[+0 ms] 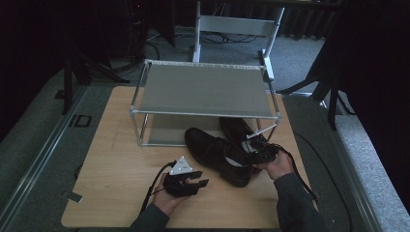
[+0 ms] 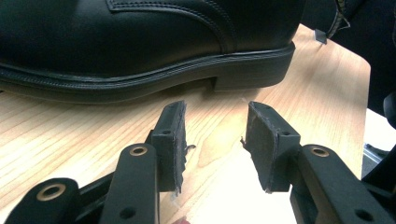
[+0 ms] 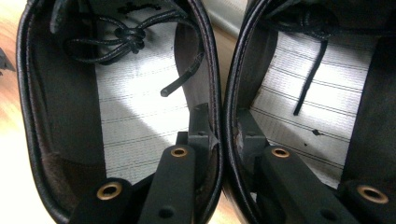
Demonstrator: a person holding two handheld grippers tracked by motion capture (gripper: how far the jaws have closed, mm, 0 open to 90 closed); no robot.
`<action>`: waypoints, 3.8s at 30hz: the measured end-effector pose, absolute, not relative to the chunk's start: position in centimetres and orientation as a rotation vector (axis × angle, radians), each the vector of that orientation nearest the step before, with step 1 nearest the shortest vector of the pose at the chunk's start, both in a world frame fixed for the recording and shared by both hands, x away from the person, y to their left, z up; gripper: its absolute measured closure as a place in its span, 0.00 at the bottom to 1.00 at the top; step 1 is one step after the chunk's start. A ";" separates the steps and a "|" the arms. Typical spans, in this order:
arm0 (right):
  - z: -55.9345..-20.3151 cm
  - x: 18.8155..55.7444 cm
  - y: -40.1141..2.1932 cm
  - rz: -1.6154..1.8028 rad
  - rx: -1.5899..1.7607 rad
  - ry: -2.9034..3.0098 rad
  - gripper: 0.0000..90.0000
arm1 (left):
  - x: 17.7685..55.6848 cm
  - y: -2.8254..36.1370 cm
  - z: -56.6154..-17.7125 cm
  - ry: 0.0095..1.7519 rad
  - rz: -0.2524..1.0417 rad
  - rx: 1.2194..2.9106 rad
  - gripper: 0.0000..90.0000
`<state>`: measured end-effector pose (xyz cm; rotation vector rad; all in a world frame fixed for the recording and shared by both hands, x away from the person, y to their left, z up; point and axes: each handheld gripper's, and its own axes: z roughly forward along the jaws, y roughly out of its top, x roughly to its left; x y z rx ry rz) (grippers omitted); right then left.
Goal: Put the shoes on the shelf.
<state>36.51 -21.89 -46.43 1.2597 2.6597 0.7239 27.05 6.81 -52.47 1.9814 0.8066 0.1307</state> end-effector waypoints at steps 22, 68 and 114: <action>-45.9 37.9 -21.0 0.776 1.339 2.585 0.89 | 30.2 8.8 -51.8 0.898 0.243 1.963 0.65; -46.4 38.7 -19.3 0.843 1.399 2.438 0.89 | 36.2 5.7 -53.0 1.076 0.295 1.946 0.67; -48.5 39.4 -16.3 0.950 1.518 2.037 0.89 | 41.1 1.7 -53.2 1.270 0.641 1.845 1.00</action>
